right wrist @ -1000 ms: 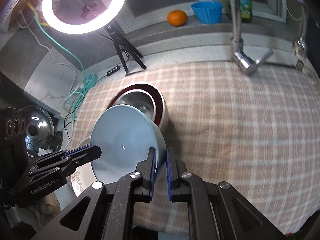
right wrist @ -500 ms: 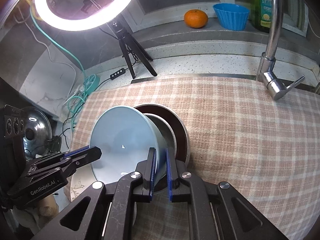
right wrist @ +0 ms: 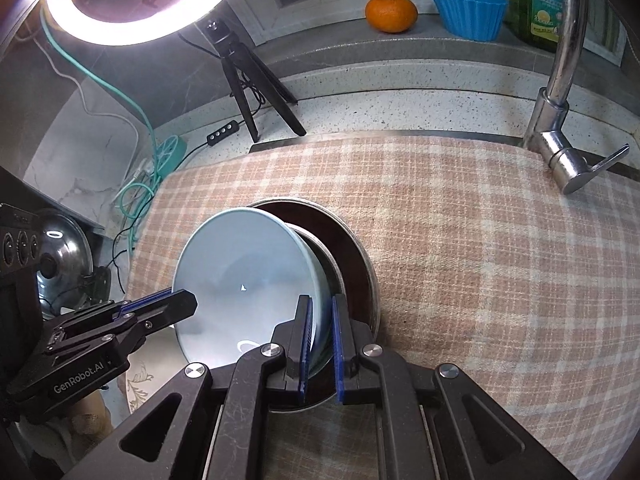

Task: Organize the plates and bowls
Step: 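Lower the pale blue bowl into the steel bowls with the left gripper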

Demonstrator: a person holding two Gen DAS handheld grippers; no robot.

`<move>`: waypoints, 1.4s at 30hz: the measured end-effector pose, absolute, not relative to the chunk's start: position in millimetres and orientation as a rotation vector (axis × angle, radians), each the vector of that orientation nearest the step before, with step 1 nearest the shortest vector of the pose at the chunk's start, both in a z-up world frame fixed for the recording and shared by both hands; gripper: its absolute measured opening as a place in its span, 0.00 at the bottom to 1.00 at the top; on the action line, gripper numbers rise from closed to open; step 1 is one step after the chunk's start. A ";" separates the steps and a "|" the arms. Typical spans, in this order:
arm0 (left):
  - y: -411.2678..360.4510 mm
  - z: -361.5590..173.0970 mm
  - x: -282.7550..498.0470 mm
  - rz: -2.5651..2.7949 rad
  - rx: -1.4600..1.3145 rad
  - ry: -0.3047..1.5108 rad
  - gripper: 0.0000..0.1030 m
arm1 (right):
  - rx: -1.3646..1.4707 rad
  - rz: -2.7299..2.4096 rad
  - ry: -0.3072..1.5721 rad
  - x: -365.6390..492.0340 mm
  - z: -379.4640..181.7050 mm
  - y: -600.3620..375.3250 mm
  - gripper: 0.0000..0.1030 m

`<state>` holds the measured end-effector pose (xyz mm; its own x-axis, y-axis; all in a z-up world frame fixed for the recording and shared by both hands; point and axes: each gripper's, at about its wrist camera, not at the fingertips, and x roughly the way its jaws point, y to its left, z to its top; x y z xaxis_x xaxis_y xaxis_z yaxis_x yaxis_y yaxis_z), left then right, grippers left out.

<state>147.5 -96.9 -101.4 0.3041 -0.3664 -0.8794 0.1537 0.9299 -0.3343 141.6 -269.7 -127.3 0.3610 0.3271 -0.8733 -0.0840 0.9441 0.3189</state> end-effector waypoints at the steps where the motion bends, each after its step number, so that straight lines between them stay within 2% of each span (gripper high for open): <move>1: -97.1 -101.5 147.7 -0.347 -0.198 1.215 0.08 | 0.232 0.267 1.179 142.9 -128.3 -268.7 0.09; 5: -98.0 -104.0 148.7 -0.345 -0.185 1.220 0.08 | 0.225 0.266 1.185 144.8 -129.8 -267.5 0.12; 16: -91.6 -102.0 150.4 -0.329 -0.192 1.209 0.08 | 0.204 0.267 1.137 140.6 -118.5 -271.9 0.13; 25: -69.2 -82.3 143.5 -0.306 -0.212 1.137 0.08 | 0.318 0.255 1.087 124.5 -111.4 -298.1 0.13; 33: -55.4 -93.3 144.9 -0.300 -0.242 1.164 0.10 | 0.381 0.225 1.083 110.1 -120.2 -319.3 0.19; 42: -65.7 -106.2 151.1 -0.334 -0.231 1.200 0.11 | 0.384 0.233 1.111 114.2 -130.8 -317.2 0.20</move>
